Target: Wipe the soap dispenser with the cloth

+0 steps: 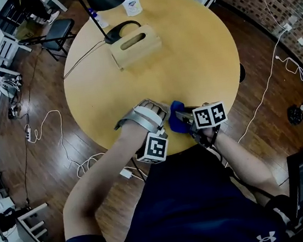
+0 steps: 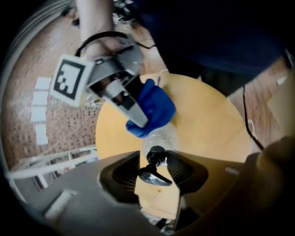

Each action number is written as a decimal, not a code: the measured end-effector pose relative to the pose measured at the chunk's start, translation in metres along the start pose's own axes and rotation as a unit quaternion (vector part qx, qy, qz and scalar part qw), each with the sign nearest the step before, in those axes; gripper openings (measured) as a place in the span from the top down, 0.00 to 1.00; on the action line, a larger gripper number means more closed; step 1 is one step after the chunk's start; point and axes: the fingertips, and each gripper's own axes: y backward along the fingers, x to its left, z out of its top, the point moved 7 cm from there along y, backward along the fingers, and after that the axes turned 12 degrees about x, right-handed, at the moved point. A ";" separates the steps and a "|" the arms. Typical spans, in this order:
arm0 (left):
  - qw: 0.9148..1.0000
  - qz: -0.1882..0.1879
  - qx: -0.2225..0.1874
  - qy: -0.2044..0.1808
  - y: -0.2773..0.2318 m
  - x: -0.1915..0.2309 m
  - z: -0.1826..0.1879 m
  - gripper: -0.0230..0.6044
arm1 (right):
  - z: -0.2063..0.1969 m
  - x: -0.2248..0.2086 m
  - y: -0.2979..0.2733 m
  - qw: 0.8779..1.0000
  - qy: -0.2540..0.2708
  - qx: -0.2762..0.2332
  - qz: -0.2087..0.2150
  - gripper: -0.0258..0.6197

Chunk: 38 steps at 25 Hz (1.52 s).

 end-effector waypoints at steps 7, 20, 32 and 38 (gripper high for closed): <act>0.859 -0.022 -0.063 0.507 0.023 0.027 -0.035 0.61 | -0.005 -0.013 0.000 1.000 -0.019 -0.002 0.005 0.83; 0.517 -0.110 -0.117 0.841 0.009 -0.001 -0.034 0.64 | -0.004 0.008 -0.015 0.997 0.043 0.067 0.021 0.83; 0.478 -0.113 -0.036 0.870 -0.015 -0.022 -0.039 0.64 | 0.011 -0.002 -0.015 0.996 0.065 0.064 0.004 0.83; 0.623 -0.141 -0.122 0.760 -0.021 -0.019 -0.041 0.74 | 0.052 -0.002 -0.025 0.994 0.099 0.046 0.016 0.83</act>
